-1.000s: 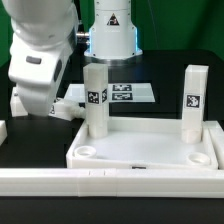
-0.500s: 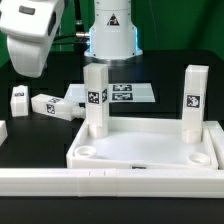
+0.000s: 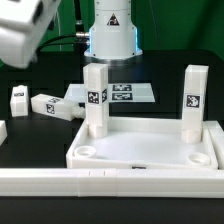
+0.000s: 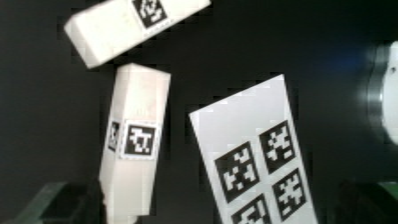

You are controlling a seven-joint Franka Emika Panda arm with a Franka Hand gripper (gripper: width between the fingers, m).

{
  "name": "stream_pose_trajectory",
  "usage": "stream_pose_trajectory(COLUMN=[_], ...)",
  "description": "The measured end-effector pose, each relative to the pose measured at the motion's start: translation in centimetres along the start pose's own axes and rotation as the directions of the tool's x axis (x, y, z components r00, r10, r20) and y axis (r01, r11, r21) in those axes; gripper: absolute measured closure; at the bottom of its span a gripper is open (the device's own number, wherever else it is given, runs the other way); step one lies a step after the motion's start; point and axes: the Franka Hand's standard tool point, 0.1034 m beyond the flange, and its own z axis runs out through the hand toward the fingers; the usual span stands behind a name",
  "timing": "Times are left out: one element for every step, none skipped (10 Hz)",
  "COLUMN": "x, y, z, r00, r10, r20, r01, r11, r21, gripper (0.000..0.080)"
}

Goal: Assemble desk

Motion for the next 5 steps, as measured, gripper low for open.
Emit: stream_pose_trajectory(x=[-0.33, -0.63, -0.66, -0.53, -0.5], y=[-1.11, -1.63, -1.98, -1.92, -1.93], z=[-0.13, 0.01, 0.39, 0.47, 0.49], r00=[0.992, 0.969, 0.948, 0.93, 0.917], r10=[0.121, 0.244, 0.318, 0.366, 0.398], r20=[-0.025, -0.036, -0.034, -0.029, -0.027], r01=[-0.121, -0.243, -0.316, -0.365, -0.396], r11=[0.993, 0.97, 0.948, 0.93, 0.917], r21=[-0.001, 0.014, 0.043, 0.045, 0.046], gripper=[0.015, 0.015, 0.015, 0.015, 0.015])
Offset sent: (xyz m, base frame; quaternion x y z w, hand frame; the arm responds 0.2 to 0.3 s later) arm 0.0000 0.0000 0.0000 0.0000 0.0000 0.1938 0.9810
